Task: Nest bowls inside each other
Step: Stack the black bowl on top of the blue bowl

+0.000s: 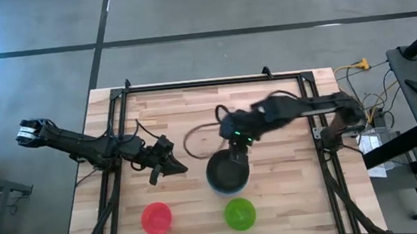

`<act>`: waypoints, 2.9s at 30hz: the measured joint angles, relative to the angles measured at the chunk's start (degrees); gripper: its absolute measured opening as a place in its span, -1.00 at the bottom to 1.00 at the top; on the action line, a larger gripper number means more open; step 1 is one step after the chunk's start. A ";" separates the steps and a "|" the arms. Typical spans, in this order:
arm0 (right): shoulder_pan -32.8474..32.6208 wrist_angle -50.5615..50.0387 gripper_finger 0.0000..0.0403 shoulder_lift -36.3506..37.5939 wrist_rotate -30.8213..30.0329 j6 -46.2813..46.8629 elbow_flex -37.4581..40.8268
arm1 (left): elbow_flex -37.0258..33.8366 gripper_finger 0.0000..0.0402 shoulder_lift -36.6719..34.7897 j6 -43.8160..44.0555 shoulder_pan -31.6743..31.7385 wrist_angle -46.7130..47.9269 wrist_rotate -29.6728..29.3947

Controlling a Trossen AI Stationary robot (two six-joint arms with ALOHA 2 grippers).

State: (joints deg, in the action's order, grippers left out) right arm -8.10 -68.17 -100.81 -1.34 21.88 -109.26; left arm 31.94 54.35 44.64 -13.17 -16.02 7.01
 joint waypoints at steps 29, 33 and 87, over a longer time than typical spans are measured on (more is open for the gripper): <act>-11.78 70.68 -0.74 28.90 -5.24 20.09 65.63 | 0.11 -0.99 0.02 -3.45 0.02 -0.37 -4.11; -11.78 70.56 -0.73 29.22 -5.31 19.64 64.76 | 0.15 -0.99 0.56 -3.41 0.02 -2.38 -4.08; -12.68 64.09 -0.73 32.26 -4.75 19.46 64.49 | 13.88 -1.00 27.08 -16.94 0.44 -2.61 4.22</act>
State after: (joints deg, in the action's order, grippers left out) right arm -20.78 -4.08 -68.55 -6.09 41.34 -44.77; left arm 45.82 81.43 27.70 -12.73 -18.62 11.22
